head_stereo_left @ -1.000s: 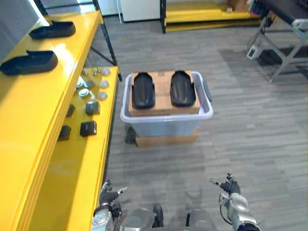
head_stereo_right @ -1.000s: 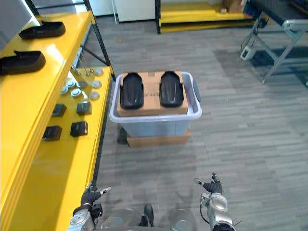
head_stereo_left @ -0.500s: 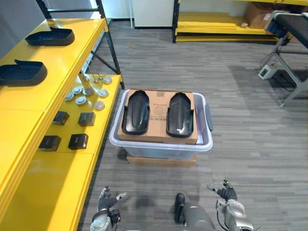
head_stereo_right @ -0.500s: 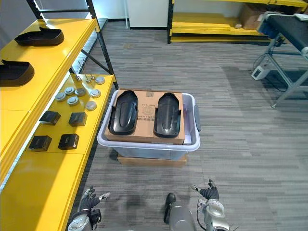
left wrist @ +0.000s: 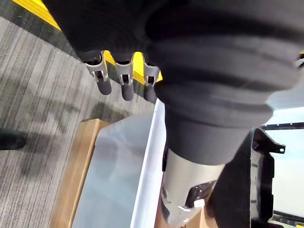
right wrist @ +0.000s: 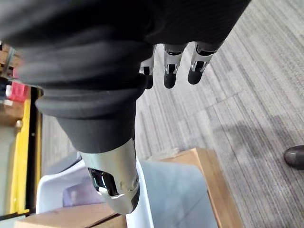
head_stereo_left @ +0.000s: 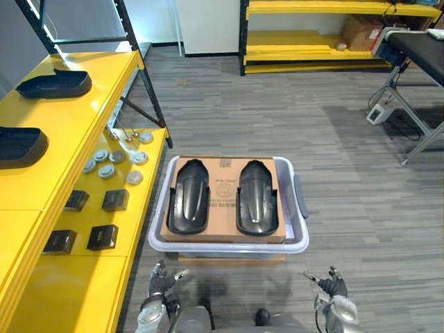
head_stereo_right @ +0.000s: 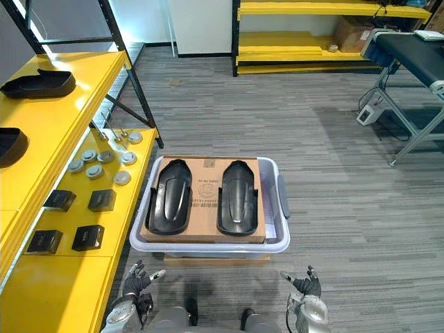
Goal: Walk over and take plastic housings, then place them on the shelf
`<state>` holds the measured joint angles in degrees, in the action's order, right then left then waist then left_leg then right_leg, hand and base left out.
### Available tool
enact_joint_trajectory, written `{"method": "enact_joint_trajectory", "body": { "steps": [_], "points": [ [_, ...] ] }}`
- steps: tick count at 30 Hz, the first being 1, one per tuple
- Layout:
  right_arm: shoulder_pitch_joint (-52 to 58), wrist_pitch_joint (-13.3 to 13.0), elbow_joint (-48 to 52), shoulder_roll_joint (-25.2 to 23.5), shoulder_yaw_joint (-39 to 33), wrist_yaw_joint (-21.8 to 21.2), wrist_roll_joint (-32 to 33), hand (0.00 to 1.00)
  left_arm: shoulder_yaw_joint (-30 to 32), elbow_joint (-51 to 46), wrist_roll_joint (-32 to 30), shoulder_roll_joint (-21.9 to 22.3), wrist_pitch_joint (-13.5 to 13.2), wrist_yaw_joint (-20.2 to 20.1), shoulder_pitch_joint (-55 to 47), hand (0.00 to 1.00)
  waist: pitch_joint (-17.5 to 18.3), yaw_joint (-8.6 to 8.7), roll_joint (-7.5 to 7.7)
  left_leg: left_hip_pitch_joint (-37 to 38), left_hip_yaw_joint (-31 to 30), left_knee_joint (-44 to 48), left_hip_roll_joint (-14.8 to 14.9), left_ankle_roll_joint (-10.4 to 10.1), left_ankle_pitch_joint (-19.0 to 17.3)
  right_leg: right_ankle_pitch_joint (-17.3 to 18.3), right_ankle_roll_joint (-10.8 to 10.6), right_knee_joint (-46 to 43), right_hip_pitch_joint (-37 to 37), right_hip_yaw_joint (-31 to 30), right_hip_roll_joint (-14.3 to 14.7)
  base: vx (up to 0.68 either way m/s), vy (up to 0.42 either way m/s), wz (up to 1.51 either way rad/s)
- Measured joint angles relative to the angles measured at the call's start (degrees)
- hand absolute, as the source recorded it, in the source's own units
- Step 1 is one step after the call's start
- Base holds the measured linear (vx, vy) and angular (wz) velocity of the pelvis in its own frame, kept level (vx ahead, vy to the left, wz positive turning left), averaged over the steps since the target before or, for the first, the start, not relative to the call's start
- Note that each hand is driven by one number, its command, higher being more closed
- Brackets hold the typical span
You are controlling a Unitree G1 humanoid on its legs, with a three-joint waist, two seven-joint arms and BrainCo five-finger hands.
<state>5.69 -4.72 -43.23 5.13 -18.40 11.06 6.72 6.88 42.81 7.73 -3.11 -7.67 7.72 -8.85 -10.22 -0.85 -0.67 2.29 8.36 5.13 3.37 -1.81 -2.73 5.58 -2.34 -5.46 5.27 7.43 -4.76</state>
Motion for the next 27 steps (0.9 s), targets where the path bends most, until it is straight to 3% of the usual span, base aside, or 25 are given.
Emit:
{"method": "enact_joint_trajectory", "body": {
  "steps": [9, 14, 21, 27],
  "points": [
    [0.2, -0.9, 20.4, 5.7, -3.2, 1.8, -0.7, 0.0, -0.3, 0.0, -0.7, -2.0, 0.0, -0.1, -2.7, 0.0, 1.0, 0.08, 0.1, 2.4, 0.3, -5.9, -1.4, 0.5, 1.5, 0.0, -0.7, 1.8, 0.4, -1.0, -0.2, 0.06, 0.014, -0.03],
    [-0.5, -1.7, 29.4, 5.9, 2.8, 2.3, -6.1, 0.0, -2.4, 0.0, -0.9, -2.0, -0.1, -0.2, -3.7, 0.0, 1.4, 0.05, 0.59, 2.6, 0.1, -6.6, -1.5, 0.8, 1.9, -0.2, -0.9, 1.9, 0.5, -1.0, -0.2, 0.01, 0.0, 0.02],
    [-2.0, -1.3, 30.7, 4.9, 8.7, 1.2, -14.6, 0.0, -2.9, 0.1, -1.8, -1.8, -0.1, -0.5, -3.7, 0.0, 1.4, -0.02, 0.6, 2.5, -1.7, -9.0, -2.5, 1.1, 4.2, -0.7, -1.2, 2.4, 0.4, 0.6, -0.5, -0.05, 0.0, 0.13],
    [-5.7, 1.4, 26.4, 3.6, 10.2, 2.9, -21.6, 0.0, -3.0, 0.1, -1.8, -1.6, -0.1, -1.2, -3.9, 0.0, 1.1, -0.16, 0.61, 1.1, -4.3, -10.5, -2.9, 1.2, 6.1, -1.3, -1.1, 2.8, -0.7, 2.9, -0.7, -0.1, -0.012, 0.22]
  ]
}}
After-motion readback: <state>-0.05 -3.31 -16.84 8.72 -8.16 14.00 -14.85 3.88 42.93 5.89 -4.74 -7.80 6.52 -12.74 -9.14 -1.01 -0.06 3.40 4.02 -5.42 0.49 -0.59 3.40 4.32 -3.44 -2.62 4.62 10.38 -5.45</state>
